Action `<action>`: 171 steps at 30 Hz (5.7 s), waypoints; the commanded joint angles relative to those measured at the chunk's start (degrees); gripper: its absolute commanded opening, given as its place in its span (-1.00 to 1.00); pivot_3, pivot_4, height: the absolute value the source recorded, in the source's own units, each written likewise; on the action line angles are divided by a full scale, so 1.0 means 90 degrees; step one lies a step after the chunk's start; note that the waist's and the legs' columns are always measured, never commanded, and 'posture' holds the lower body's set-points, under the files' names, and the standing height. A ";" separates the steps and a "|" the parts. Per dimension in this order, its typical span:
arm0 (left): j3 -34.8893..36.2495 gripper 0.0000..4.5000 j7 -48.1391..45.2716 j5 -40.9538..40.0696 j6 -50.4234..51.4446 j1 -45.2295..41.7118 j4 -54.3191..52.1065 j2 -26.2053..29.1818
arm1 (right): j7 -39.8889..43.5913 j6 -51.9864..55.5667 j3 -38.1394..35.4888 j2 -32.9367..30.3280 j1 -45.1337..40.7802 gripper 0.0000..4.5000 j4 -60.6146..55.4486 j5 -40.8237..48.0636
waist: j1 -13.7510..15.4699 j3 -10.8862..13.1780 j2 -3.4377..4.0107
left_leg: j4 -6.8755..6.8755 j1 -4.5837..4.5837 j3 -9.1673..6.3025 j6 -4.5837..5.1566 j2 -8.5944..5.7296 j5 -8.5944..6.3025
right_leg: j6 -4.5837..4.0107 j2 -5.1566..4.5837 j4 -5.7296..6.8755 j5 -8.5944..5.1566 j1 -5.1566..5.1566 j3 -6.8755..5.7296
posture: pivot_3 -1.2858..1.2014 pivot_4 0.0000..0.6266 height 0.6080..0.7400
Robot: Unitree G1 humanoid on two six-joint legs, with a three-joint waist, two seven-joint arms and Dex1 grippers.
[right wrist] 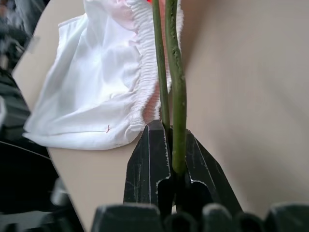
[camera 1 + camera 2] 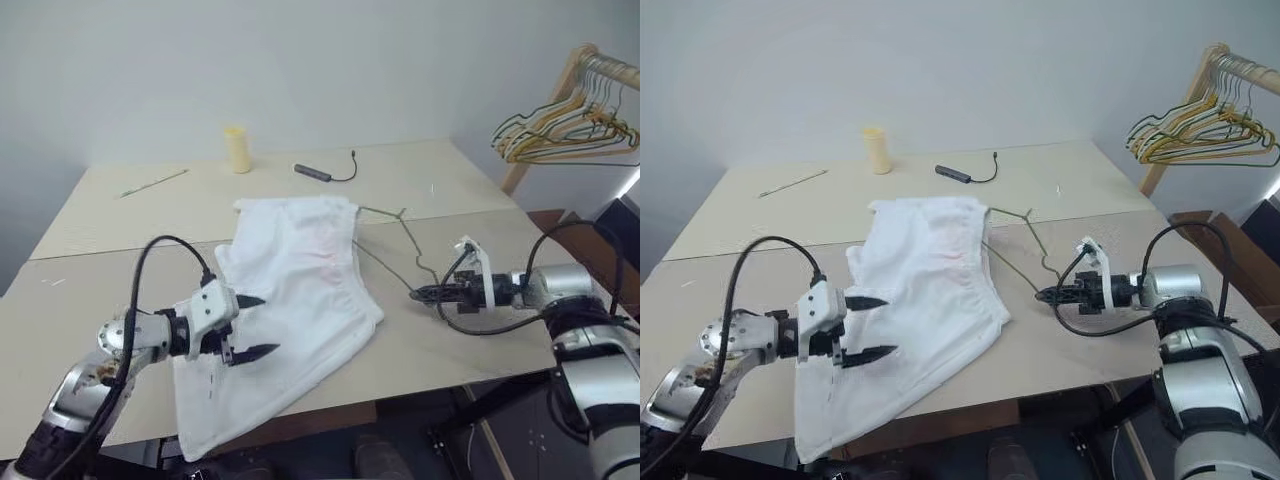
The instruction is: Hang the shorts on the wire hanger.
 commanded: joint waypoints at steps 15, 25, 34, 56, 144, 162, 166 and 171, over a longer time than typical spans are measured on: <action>0.0044 0.99 -0.1956 0.0391 -0.1471 -0.4231 0.4039 0.0560 | -0.1332 -0.1872 0.0596 0.0435 0.0388 -1.00 -0.3537 -0.1354 | -0.0257 0.0000 0.0000 | 0.0007 0.0001 0.0000 -0.0002 -0.0009 0.0002 | 0.0005 -0.0004 0.0000 0.0005 -0.0002 0.0001 | -0.12 -1.00 1.00; -0.0434 0.99 -0.4002 0.0633 -0.2080 -0.5095 0.5590 0.0881 | -0.1269 -0.1828 0.0879 0.0484 0.0151 -1.00 -0.3904 -0.1630 | -0.0305 0.0000 -0.0001 | 0.0005 -0.0009 -0.0003 -0.0001 -0.0006 0.0001 | 0.0006 -0.0004 0.0000 0.0005 -0.0015 -0.0002 | -0.12 -1.00 1.00; -0.1307 0.90 -0.4033 0.0496 -0.2066 -0.5357 0.5949 0.0770 | -0.1274 -0.1676 0.1009 0.0584 0.0144 -1.00 -0.4153 -0.1694 | -0.0290 0.0000 -0.0001 | 0.0006 -0.0009 -0.0003 -0.0001 -0.0004 0.0002 | 0.0007 -0.0003 0.0013 0.0005 -0.0023 0.0001 | -0.13 -1.00 1.00; -0.1565 -0.99 -0.3791 0.0541 -0.2469 -0.5467 0.6477 0.0530 | -0.1415 -0.1939 0.1033 0.0593 0.0256 -1.00 -0.4531 -0.1859 | -0.0389 0.0000 -0.0001 | 0.0063 -0.0061 0.0000 0.0005 -0.0005 -0.0001 | 0.0011 0.0000 0.0082 0.0000 -0.0081 0.0014 | -0.14 -1.00 1.00; -0.1010 -1.00 -0.3831 0.1262 -0.2800 -0.4793 0.5797 0.1358 | -0.2459 -0.1829 -0.0099 0.0036 0.0379 -0.98 -0.4424 -0.1410 | -0.0298 -0.0003 -0.0009 | 0.0081 -0.0079 0.0000 0.0009 -0.0006 -0.0004 | 0.0015 -0.0006 0.0092 -0.0001 -0.0088 0.0012 | -0.13 -1.00 1.00; -0.0697 -1.00 -0.3188 0.1315 -0.2324 -0.4904 0.5197 0.0872 | -0.1882 -0.1315 0.1262 0.0121 -0.1128 -0.98 -0.5160 -0.2459 | -0.0303 -0.0003 -0.0009 | 0.0086 -0.0083 -0.0003 0.0010 -0.0005 -0.0004 | 0.0014 -0.0007 0.0096 0.0000 -0.0092 0.0008 | -0.12 -1.00 1.00; -0.0622 -1.00 -0.3456 0.1205 -0.2236 -0.4734 0.4987 0.0953 | -0.2068 -0.0591 0.1117 0.0259 -0.1358 -0.98 -0.4941 -0.2491 | -0.0308 -0.0003 -0.0009 | 0.0086 -0.0082 -0.0003 0.0010 -0.0006 -0.0004 | 0.0014 -0.0007 0.0098 0.0000 -0.0092 0.0008 | -0.12 -1.00 1.00; -0.0651 -1.00 -0.3226 0.1476 -0.2451 -0.4506 0.5003 0.0927 | -0.1951 0.0924 0.0245 0.0400 -0.2045 -0.98 -0.4817 -0.1588 | -0.0372 -0.0002 -0.0008 | 0.0085 -0.0081 -0.0004 0.0009 -0.0006 -0.0004 | 0.0012 -0.0008 0.0099 0.0000 -0.0093 0.0010 | -0.13 -1.00 1.00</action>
